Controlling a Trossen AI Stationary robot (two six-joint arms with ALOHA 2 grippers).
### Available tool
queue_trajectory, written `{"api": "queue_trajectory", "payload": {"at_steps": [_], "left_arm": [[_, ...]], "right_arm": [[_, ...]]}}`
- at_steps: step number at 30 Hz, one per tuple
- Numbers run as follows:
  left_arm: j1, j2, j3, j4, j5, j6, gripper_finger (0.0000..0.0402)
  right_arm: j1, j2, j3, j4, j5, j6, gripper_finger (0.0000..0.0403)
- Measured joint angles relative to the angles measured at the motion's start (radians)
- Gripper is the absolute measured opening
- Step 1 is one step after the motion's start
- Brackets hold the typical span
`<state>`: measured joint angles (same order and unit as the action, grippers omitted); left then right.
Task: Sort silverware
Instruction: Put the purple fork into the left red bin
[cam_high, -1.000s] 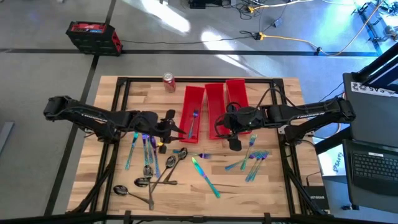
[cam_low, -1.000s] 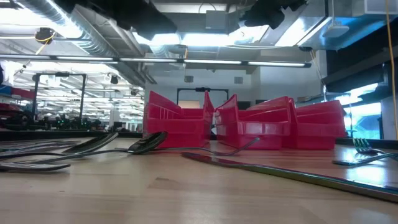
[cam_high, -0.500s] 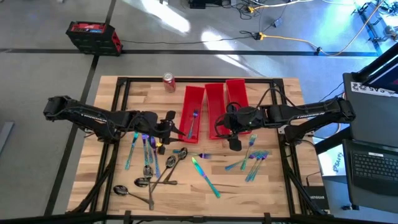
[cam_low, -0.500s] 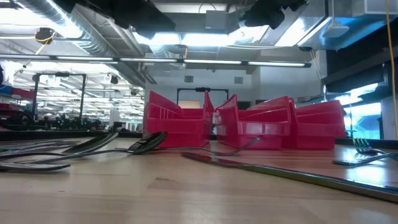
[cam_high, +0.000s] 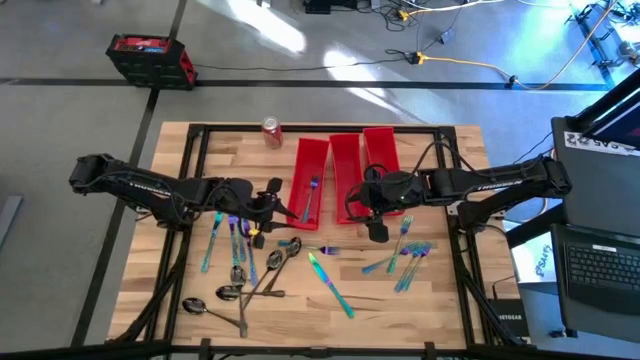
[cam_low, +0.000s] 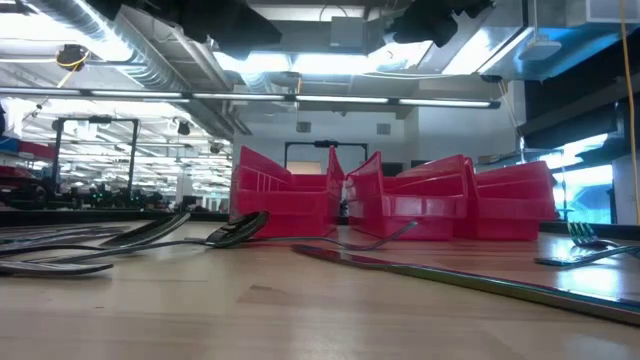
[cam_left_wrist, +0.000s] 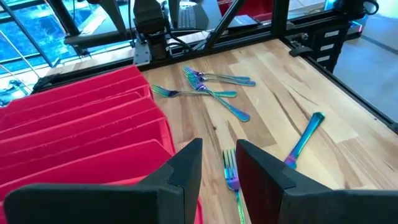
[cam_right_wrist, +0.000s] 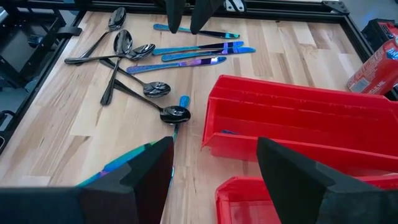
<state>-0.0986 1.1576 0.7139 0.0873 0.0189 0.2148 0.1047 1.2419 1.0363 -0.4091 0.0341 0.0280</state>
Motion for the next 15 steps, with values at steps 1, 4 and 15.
{"api": "queue_trajectory", "payload": {"at_steps": [1, 4, 15], "left_arm": [[0.0, 0.0, 0.0, -0.002, 0.0, 0.001, 0.0086], [0.0, 0.0, 0.0, -0.001, -0.002, 0.0, 0.0086], [-0.02, -0.027, 0.0, -0.034, -0.014, -0.013, 0.0086]], "right_arm": [[0.0, 0.0, 0.0, 0.0, 0.0, 0.0, 0.0216], [0.0, 0.0, 0.0, 0.0, 0.0, 0.0, 0.0216], [0.0, 0.0, 0.0, -0.003, 0.0, 0.0, 0.0216]]}}
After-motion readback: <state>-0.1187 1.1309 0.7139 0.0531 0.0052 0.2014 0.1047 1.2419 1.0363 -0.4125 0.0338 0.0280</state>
